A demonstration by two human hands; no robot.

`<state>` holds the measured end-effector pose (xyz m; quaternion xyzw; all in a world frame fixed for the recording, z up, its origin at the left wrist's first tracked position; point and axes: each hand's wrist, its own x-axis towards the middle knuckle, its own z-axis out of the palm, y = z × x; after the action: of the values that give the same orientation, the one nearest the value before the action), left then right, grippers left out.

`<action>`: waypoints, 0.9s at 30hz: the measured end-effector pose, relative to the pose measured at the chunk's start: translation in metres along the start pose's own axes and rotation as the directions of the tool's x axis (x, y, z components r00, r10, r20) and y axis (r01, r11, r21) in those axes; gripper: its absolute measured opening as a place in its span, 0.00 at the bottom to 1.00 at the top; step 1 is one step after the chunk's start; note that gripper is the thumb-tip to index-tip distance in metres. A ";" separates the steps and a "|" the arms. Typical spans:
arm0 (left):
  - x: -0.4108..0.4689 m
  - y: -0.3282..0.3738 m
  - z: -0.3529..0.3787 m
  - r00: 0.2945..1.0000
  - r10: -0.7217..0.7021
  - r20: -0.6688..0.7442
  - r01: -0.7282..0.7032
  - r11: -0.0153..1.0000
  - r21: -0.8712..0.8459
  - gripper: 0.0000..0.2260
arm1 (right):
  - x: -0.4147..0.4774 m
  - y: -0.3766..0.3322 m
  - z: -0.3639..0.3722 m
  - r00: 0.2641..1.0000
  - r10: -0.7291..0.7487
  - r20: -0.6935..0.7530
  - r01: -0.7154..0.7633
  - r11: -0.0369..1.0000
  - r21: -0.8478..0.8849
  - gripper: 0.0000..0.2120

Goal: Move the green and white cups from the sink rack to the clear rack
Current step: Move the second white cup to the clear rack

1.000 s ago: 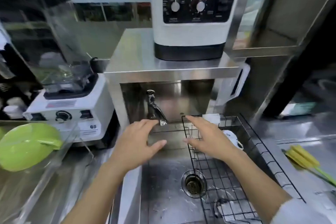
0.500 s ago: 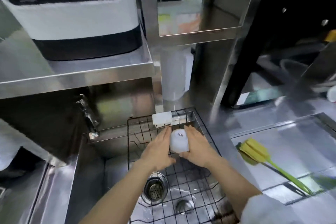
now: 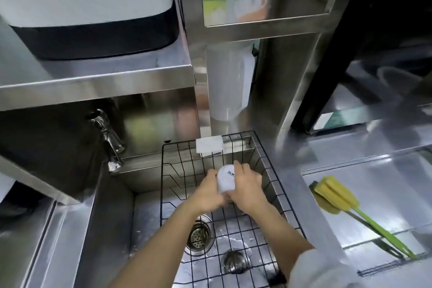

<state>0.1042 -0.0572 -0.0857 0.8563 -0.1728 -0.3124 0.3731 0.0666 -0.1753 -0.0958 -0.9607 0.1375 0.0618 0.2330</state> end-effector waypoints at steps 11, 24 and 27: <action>-0.036 0.005 -0.024 0.959 0.116 -0.258 -0.116 0.993 0.016 0.36 | -0.027 -0.024 -0.033 0.993 -0.069 -0.100 0.104 0.910 0.400 0.35; -0.155 -0.027 -0.109 0.749 0.298 -0.592 -0.274 0.952 0.133 0.25 | -0.076 -0.158 -0.049 0.942 -0.284 -0.177 0.334 0.823 0.459 0.32; -0.190 -0.046 -0.134 0.679 0.332 -0.655 -0.247 0.943 0.222 0.28 | -0.091 -0.199 -0.047 0.913 -0.362 -0.190 0.409 0.790 0.456 0.30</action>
<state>0.0544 0.1454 0.0278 0.8921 -0.1741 0.0987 0.4051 0.0407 -0.0055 0.0482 -0.8802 -0.0396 -0.0683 0.4679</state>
